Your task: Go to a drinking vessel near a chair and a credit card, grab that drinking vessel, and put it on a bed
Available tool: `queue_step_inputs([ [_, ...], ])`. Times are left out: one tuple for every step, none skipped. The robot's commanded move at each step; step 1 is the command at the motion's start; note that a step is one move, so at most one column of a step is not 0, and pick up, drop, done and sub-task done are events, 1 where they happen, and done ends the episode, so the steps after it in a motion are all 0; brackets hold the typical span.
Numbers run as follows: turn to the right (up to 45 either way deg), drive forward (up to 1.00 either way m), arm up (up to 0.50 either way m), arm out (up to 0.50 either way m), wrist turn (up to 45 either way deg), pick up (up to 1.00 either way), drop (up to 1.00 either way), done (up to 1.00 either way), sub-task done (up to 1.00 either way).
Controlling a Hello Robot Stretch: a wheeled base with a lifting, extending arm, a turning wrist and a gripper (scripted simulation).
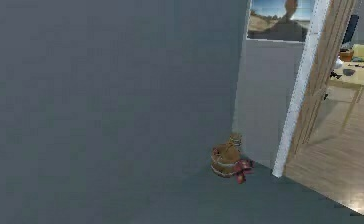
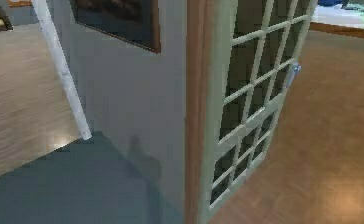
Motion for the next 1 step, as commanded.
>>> queue_step_inputs([
  [39.0, 0.00, 0.00, 0.00, 0.0, 0.00, 0.00, 0.00, 0.00],
])
